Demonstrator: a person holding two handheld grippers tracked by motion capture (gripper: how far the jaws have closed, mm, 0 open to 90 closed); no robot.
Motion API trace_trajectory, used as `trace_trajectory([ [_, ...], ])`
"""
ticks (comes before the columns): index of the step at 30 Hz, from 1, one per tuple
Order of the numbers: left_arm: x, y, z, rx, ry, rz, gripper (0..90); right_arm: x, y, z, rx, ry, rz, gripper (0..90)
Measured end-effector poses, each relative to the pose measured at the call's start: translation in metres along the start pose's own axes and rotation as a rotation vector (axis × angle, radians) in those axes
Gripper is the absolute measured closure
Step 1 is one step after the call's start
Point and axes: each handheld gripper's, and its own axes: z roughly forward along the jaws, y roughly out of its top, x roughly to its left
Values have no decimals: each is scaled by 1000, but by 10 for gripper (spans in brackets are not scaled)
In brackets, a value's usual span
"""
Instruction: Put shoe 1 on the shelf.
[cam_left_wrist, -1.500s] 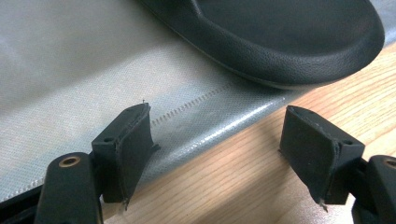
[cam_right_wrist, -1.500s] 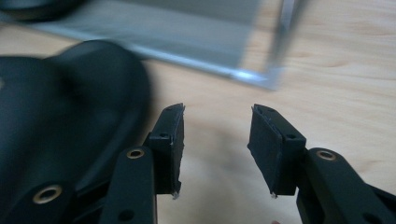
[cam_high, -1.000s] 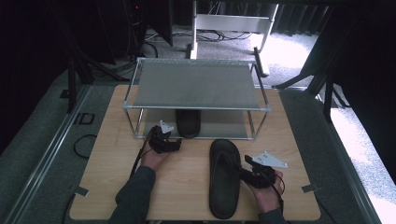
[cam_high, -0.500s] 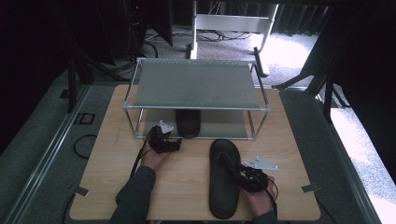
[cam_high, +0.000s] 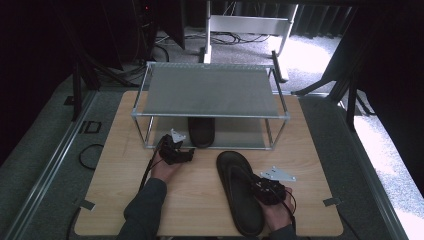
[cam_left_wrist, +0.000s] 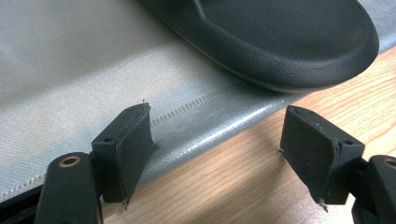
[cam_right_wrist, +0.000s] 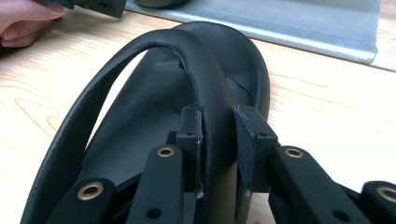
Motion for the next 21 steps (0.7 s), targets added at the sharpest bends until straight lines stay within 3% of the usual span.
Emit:
trace_trajectory([
  [7, 0, 0, 0, -1, -2, -2, 258, 2, 6, -1, -20, -12, -25, 728],
  [21, 0, 0, 0, 1, 3, 3, 258, -10, 32, 0, -87, -48, -33, 729],
])
